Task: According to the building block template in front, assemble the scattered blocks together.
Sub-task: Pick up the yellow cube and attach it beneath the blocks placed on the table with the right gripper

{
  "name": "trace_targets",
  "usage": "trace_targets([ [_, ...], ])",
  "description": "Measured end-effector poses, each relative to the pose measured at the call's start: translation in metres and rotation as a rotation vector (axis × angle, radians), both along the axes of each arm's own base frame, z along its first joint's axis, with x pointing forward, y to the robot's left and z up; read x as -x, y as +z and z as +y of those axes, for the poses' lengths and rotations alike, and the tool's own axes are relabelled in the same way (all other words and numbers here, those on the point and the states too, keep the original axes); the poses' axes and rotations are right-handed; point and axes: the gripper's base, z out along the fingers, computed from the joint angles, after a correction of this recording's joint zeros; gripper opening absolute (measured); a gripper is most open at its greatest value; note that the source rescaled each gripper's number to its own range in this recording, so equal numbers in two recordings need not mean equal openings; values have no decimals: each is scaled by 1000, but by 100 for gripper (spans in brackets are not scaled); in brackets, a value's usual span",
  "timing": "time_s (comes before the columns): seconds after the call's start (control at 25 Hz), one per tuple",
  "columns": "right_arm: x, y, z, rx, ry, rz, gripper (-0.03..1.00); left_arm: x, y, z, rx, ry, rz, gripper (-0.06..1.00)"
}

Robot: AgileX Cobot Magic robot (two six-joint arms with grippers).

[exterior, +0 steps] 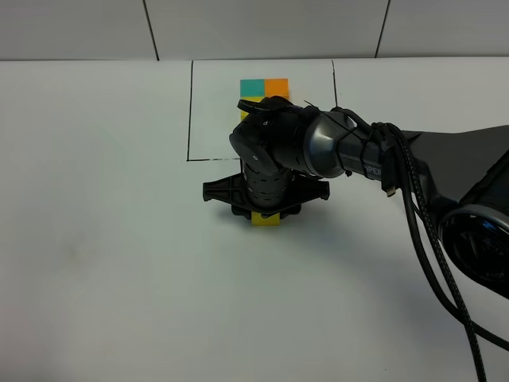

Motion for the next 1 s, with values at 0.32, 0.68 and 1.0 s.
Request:
trace_targets([
  [0.32, 0, 0, 0, 1, -1, -1, 2, 0, 0, 0, 0, 0, 0, 72],
  [0.68, 0, 0, 0, -4, -9, -3, 2, 0, 0, 0, 0, 0, 1, 72],
  [1.0, -1, 0, 1, -6, -2, -8, 2, 0, 0, 0, 0, 0, 1, 72],
])
